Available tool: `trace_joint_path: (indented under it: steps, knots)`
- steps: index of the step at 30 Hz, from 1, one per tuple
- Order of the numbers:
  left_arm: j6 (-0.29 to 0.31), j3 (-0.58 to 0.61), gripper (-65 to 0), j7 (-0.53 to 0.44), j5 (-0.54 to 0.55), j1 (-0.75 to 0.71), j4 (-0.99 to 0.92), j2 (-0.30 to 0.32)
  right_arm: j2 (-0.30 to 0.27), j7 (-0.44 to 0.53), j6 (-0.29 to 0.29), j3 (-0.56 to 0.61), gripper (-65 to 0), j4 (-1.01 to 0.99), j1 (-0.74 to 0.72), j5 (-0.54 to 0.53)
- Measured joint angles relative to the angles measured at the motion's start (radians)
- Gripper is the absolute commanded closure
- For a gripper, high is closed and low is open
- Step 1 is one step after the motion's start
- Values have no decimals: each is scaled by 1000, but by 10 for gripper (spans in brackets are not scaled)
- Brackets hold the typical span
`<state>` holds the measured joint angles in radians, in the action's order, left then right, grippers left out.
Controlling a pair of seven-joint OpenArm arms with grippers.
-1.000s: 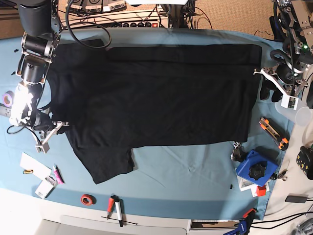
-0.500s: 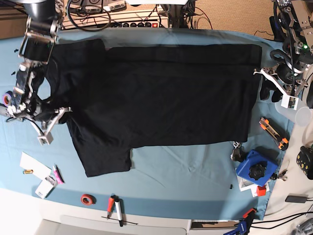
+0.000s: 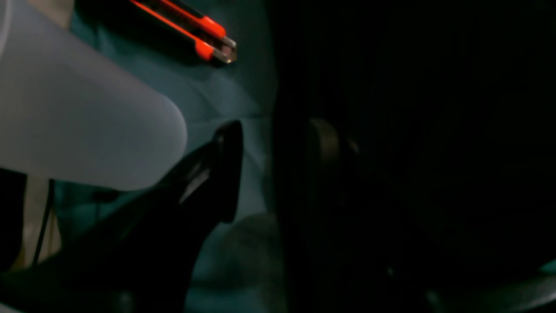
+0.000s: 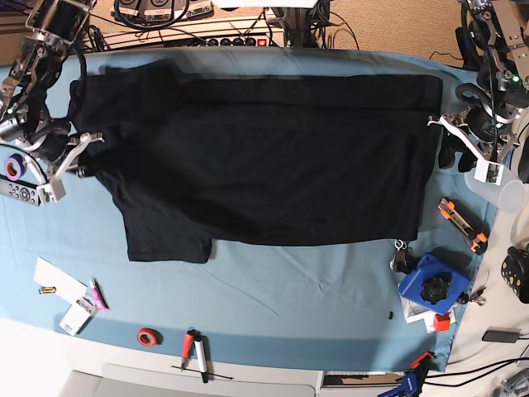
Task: Layout the t-shirt on the table in an organized manner, then fold the t-shirt properly
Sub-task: 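Grasp the shirt hem corner with the right gripper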
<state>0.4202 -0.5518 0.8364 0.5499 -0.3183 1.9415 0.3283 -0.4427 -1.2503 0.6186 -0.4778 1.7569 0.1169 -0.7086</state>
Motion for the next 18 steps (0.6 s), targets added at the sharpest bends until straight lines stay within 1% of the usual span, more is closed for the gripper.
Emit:
trace_joint_path:
  steps: [3, 4, 6, 7, 8, 10, 11, 15, 16, 18]
  knots:
    - [0, 0, -254, 0, 0, 0, 0, -16, 0, -13, 15, 0, 0, 0, 2, 0]
    - [0, 0, -254, 0, 0, 0, 0, -23, 0, -26, 42, 0, -17, 0, 2, -3]
    - [0, 0, -254, 0, 0, 0, 0, -34, 0, -56, 52, 0, -109, 0, 3, -5]
    - [0, 0, -254, 0, 0, 0, 0, -36, 0, -63, 52, 0, -142, 0, 3, 1]
    - [0, 0, -254, 0, 0, 0, 0, -37, 0, -63, 52, 0, -159, 0, 2, 1]
    - [0, 0, -254, 0, 0, 0, 0, -37, 0, -63, 47, 0, -160, 0, 2, -4]
    - [0, 0, -254, 0, 0, 0, 0, -37, 0, -64, 35, 0, -160, 4, 2, -3]
    - [0, 0, -254, 0, 0, 0, 0, -37, 0, -73, 35, -19, -159, 67, -11, 0]
    - [0, 0, -254, 0, 0, 0, 0, -37, 0, -59, 35, -32, -159, 87, -18, 2]
    - [0, 0, -254, 0, 0, -2, 0, -37, 4, 13, 35, -62, -159, 113, -46, 38]
